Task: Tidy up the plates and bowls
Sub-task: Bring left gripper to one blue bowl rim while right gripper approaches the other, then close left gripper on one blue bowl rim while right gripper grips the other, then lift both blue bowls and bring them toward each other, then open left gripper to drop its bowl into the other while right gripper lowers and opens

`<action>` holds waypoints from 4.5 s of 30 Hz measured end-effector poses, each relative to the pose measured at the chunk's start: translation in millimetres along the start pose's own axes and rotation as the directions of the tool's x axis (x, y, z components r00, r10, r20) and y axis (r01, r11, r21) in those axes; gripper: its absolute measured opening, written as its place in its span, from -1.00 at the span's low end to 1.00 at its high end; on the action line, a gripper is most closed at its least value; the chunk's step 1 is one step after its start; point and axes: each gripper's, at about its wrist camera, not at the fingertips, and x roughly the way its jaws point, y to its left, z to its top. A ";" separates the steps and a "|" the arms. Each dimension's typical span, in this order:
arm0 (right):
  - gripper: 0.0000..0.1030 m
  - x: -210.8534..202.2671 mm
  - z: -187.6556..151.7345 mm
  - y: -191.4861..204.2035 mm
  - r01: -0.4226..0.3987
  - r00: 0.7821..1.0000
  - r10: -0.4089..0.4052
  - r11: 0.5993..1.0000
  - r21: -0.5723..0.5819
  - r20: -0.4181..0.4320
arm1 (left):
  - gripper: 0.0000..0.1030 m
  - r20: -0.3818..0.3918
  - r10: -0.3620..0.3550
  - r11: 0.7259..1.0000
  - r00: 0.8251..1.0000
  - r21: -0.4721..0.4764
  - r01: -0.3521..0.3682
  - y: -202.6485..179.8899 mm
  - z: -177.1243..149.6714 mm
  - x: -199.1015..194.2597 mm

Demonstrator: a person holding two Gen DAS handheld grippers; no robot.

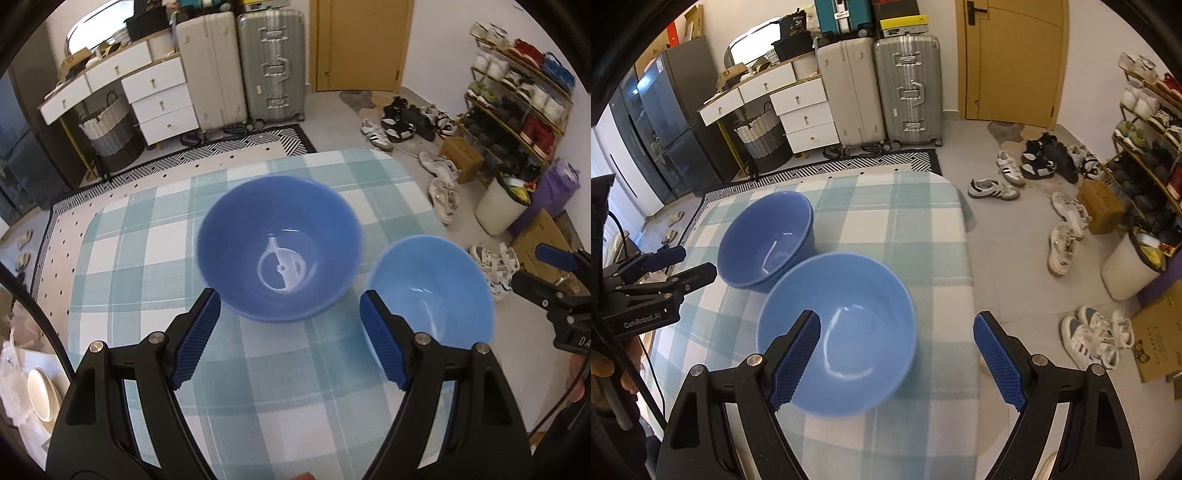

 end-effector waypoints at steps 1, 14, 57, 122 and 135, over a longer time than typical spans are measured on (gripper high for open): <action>0.68 6.1 4.3 4.0 -0.002 1.000 0.002 1.000 -0.007 -0.004 | 0.47 -0.002 0.004 1.000 1.000 -0.008 -0.004 7.6 3.2 7.9; 0.68 88.4 70.0 63.1 -0.083 0.995 0.080 0.995 -0.049 -0.056 | 0.47 -0.030 0.024 0.995 0.999 -0.092 -0.026 106.3 32.7 109.0; -0.79 165.1 100.3 109.4 -0.100 0.982 0.086 0.992 -0.074 -0.166 | -0.71 -0.078 -0.006 0.996 0.997 -0.093 -0.001 124.3 17.8 157.9; -0.65 56.9 -19.2 -9.5 0.085 0.976 -0.082 0.996 0.008 -0.200 | -0.22 -0.128 -0.043 0.995 0.991 0.088 0.055 -72.9 -53.5 61.8; 0.35 1.5 -37.2 -23.7 0.068 0.993 -0.060 0.994 0.082 -0.104 | 0.44 -0.069 -0.027 0.997 0.997 0.069 0.032 -16.9 -63.0 9.7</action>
